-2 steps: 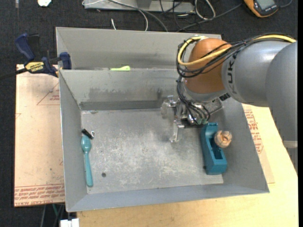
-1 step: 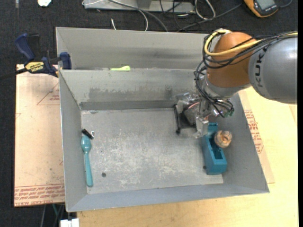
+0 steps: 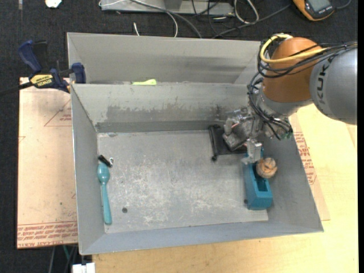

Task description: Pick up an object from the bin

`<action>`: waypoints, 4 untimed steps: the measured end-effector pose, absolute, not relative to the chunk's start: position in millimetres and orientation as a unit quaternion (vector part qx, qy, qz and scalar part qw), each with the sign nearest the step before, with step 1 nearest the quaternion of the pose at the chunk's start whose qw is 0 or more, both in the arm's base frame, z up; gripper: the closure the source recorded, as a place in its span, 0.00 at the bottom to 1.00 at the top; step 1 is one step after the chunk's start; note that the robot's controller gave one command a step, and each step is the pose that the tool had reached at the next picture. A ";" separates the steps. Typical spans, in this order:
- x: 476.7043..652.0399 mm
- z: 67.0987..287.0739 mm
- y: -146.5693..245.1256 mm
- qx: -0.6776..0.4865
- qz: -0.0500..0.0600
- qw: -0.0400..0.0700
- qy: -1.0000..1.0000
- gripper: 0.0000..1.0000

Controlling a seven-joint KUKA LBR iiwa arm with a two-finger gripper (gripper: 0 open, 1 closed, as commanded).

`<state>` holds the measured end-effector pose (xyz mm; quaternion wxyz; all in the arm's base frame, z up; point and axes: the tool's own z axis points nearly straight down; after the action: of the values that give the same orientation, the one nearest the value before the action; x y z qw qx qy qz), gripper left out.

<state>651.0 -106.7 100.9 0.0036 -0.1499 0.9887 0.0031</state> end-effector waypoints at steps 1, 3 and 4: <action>652.2 82.0 -122.7 -0.139 0.015 0.006 0.990 0.00; 655.2 78.2 -110.4 -0.086 0.009 0.010 0.996 1.00; 651.8 90.7 -111.2 -0.084 0.009 0.005 0.996 1.00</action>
Offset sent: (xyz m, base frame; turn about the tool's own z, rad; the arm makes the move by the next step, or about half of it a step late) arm 0.0017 -0.0251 -0.0309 0.1792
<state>651.8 -111.2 90.7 0.0048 -0.0843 0.9964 0.0095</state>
